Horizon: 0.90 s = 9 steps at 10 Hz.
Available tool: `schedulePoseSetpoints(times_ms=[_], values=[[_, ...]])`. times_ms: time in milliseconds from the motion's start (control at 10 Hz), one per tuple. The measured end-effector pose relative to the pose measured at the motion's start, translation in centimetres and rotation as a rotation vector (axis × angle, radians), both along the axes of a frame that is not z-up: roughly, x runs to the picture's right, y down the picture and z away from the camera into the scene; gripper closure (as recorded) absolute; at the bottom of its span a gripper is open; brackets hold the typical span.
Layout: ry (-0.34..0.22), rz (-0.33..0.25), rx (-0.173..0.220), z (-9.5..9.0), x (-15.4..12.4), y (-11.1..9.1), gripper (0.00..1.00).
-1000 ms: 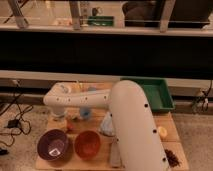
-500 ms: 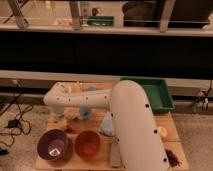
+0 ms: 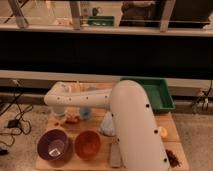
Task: Place pepper in tray
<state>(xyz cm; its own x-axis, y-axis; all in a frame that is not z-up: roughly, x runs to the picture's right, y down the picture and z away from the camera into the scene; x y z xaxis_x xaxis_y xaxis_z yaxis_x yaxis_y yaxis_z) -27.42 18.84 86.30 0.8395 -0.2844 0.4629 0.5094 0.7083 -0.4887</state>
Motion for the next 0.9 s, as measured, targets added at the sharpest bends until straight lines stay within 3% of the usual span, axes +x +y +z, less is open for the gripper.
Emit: schedulePoseSetpoints(times_ms=[200,300,500,600,900], values=[[-0.002,-0.001,0.008,-0.13,-0.01,-0.34,0.67],[-0.001,-0.002,0.005,-0.18,0.04,-0.27,0.73],[-0.009,-0.011,-0.001,-0.16,0.1,0.01,0.94],[-0.02,-0.004,-0.003,-0.08,0.15,0.02,0.99],[-0.023,-0.002,-0.002,-0.15,0.08,-0.04,1.0]])
